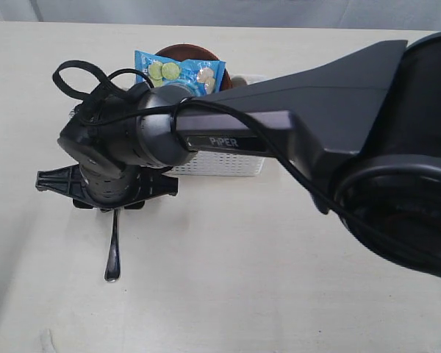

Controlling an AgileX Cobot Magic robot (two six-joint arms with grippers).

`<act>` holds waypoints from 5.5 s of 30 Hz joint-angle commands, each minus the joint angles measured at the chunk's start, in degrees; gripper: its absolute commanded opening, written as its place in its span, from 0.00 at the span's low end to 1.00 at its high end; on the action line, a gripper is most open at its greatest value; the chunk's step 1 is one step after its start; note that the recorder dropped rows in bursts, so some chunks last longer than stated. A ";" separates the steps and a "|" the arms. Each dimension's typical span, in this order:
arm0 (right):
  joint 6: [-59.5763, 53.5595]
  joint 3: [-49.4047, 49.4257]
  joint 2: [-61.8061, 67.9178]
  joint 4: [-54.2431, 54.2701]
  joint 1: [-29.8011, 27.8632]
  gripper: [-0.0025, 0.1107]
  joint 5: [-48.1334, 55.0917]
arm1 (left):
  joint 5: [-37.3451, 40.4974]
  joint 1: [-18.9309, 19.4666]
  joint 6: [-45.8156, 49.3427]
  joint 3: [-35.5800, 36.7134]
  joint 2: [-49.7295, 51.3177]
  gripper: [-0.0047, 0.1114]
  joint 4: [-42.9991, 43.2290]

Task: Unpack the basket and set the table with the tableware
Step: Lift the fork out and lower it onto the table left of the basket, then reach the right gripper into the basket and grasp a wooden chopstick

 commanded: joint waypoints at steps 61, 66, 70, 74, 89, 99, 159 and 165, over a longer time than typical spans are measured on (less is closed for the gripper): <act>-79.25 0.42 -12.61 1.54 -18.42 0.41 7.39 | -0.12 -0.26 0.17 0.21 -0.21 0.04 0.05; -79.67 0.42 -10.73 1.95 -18.42 0.41 4.00 | -0.12 -0.26 0.17 0.21 -0.21 0.04 0.05; -80.55 0.42 -9.67 1.95 -18.42 0.41 3.58 | -0.12 -0.26 0.17 0.21 -0.21 0.04 0.05; -80.55 0.42 -8.69 1.95 -18.42 0.41 2.40 | -0.12 -0.26 0.17 0.21 -0.21 0.04 0.05; -80.55 0.42 -6.00 1.95 -18.42 0.40 -0.54 | -0.12 -0.26 0.17 0.21 -0.21 0.04 0.05; -80.69 0.32 -9.90 0.21 -18.42 0.02 -0.42 | -0.12 -0.26 0.17 0.21 -0.21 0.04 0.05; -82.21 0.32 -14.03 4.91 -18.42 0.02 -2.12 | -0.12 -0.26 0.17 0.21 -0.21 0.04 0.05; -81.86 0.32 -15.18 4.91 -18.42 0.02 0.03 | -0.12 -0.26 0.17 0.21 -0.21 0.04 0.05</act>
